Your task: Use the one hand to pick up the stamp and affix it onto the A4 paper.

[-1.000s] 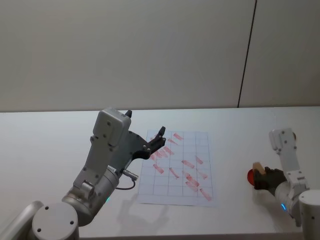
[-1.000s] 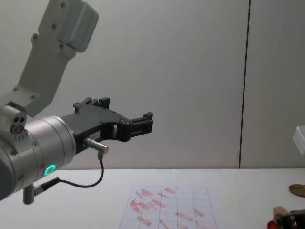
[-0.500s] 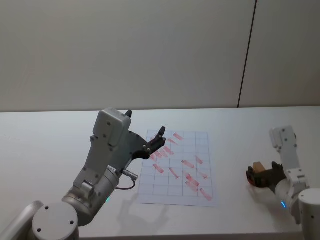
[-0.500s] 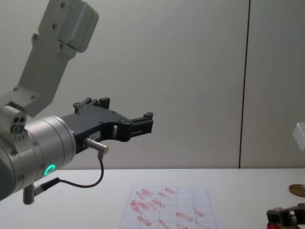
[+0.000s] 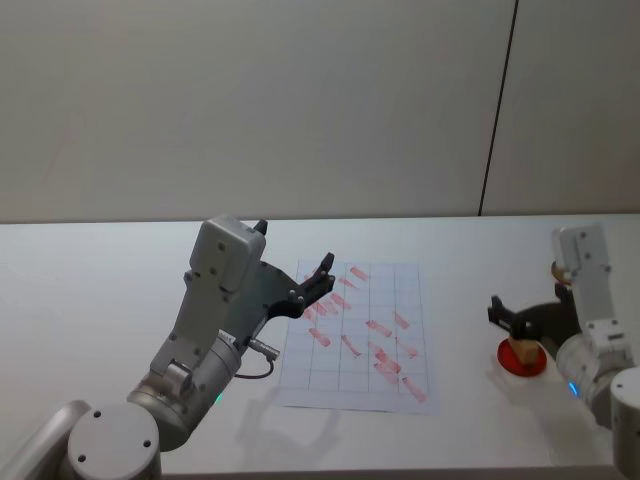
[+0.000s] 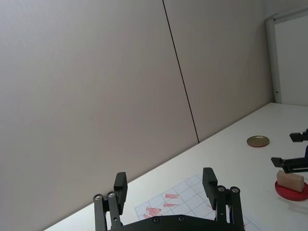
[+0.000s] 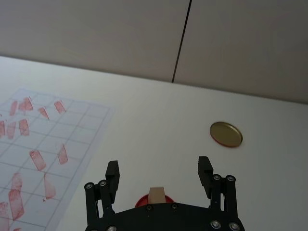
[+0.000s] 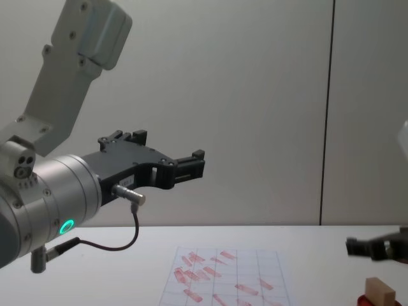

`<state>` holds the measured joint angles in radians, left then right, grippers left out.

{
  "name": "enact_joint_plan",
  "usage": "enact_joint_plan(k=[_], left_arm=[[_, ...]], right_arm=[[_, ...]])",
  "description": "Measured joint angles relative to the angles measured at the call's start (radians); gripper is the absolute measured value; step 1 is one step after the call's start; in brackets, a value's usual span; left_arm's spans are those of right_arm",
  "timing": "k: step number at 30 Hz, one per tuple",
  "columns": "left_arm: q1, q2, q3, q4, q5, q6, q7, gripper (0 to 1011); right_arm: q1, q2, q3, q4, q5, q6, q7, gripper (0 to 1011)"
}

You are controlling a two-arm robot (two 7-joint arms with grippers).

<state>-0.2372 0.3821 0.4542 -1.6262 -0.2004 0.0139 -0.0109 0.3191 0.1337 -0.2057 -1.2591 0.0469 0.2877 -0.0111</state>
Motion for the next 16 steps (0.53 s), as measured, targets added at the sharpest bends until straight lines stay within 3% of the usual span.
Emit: enact_joint_plan(k=[16], left_arm=[[0.0,0.0,0.0,0.0,0.0,0.0,0.0,993]], right_arm=[[-0.059,0.023,0.007,-0.17,-0.003,-0.074,0.014,1001]])
